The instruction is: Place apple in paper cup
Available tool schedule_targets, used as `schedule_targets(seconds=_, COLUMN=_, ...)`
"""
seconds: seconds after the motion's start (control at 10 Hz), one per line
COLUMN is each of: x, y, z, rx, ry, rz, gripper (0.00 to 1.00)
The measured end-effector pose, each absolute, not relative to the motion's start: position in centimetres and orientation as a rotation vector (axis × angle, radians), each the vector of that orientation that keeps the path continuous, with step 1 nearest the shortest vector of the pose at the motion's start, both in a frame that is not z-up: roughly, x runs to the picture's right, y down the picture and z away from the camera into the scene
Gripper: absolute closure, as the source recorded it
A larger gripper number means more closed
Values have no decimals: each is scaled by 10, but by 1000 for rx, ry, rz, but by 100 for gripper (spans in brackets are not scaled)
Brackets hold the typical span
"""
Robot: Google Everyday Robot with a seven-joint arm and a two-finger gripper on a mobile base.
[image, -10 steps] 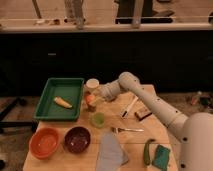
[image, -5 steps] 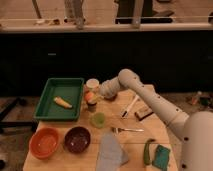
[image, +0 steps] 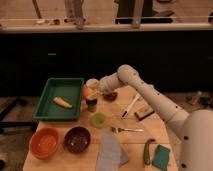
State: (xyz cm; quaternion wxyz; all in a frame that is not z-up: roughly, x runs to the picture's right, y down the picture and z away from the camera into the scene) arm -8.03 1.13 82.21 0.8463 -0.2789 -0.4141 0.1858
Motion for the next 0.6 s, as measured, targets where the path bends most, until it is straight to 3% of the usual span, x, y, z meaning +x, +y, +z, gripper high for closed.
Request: schedule_targets(seconds=0.6, x=-93, y=-22, z=824, rx=-563, ry=-890, rz=384, gripper=100)
